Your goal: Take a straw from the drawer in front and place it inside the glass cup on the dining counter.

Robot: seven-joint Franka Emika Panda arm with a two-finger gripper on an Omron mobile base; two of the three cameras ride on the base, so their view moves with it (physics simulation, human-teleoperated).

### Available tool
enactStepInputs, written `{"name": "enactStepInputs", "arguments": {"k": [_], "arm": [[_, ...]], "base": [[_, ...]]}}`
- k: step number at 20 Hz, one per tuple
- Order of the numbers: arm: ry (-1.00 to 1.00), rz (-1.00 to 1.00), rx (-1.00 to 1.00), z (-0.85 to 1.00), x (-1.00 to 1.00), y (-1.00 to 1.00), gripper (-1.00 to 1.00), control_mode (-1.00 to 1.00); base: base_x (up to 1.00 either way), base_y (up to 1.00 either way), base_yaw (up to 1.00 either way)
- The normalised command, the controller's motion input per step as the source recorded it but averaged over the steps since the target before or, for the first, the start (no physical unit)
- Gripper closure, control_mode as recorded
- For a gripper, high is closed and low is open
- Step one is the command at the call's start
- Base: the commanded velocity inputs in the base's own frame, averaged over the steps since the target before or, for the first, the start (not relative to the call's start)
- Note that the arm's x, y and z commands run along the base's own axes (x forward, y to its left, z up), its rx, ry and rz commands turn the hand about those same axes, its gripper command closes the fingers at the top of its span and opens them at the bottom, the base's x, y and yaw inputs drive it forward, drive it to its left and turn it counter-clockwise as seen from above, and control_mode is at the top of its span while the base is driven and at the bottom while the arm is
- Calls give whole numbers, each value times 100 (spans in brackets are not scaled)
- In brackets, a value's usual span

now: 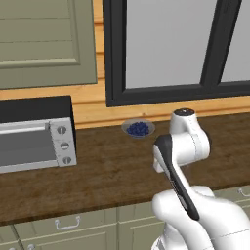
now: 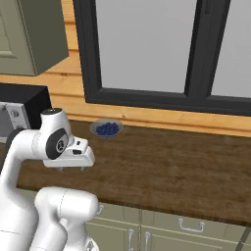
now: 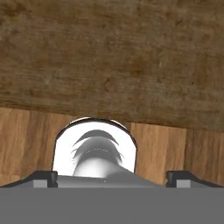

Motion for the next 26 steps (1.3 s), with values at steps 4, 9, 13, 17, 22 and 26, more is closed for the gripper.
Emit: {"name": "enactStepInputs", "arguments": {"k": [4, 9, 13, 17, 22, 26], "arm": [[0, -2, 0, -44, -44, -5, -100, -100], [0, -1, 1, -22, -41, -5, -100, 100], [0, 0, 0, 0, 0, 0, -100, 100], [0, 0, 0, 0, 0, 0, -100, 100], [0, 0, 0, 0, 0, 0, -100, 100], [0, 0, 0, 0, 0, 0, -100, 100]], "base": [[0, 0, 0], [-12, -6, 0], [-59, -40, -2], [-38, -48, -5], [-7, -68, -3], [-10, -77, 0]]}}
